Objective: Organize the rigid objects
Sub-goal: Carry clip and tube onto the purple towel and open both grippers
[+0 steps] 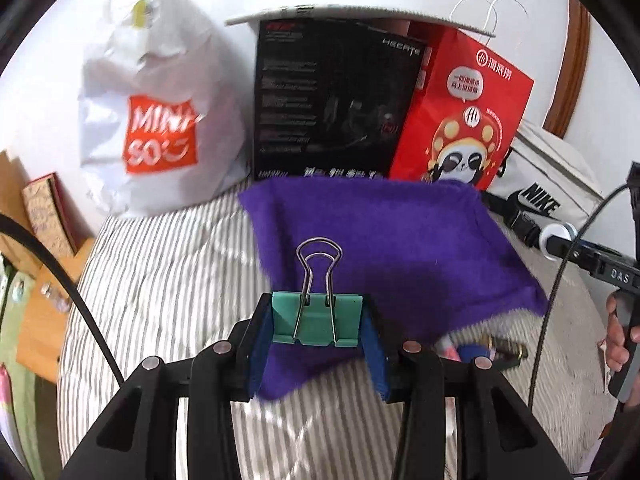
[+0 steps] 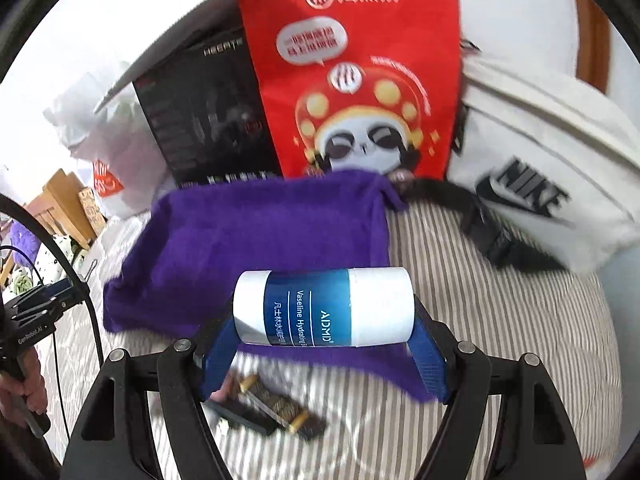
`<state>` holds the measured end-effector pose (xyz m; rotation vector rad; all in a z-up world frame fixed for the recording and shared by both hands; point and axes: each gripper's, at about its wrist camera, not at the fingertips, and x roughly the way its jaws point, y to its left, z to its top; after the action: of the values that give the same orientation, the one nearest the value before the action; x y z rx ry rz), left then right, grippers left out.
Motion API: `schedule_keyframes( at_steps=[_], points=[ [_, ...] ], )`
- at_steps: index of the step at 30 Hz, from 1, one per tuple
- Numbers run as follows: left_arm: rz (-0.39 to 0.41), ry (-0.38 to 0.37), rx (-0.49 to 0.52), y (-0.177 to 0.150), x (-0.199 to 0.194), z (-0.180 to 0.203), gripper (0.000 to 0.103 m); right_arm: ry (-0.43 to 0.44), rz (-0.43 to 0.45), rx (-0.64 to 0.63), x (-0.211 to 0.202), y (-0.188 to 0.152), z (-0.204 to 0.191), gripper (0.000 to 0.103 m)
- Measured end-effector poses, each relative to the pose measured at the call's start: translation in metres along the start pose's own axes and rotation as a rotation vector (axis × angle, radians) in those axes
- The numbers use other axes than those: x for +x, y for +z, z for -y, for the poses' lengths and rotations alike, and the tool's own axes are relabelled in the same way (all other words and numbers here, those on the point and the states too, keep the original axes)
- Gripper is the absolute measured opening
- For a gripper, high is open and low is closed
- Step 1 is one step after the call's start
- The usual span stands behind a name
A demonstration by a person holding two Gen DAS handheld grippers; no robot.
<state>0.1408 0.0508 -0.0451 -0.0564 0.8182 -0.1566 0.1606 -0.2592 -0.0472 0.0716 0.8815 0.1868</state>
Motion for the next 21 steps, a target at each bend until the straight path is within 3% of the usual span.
schedule_keyframes(
  at_steps=[11,18,21],
  points=[
    [0.009,-0.015,0.007,0.06,0.036,0.004,0.04,0.038,0.054,-0.065,0.031,0.083,-0.014,0.076],
    [0.002,-0.03,-0.001,0.08,0.066,0.008,0.04,0.035,0.03,-0.056,0.064,0.087,-0.01,0.076],
    [-0.005,-0.034,-0.011,0.086,0.081,0.009,0.04,0.024,-0.019,-0.064,0.083,0.084,-0.007,0.076]
  ],
)
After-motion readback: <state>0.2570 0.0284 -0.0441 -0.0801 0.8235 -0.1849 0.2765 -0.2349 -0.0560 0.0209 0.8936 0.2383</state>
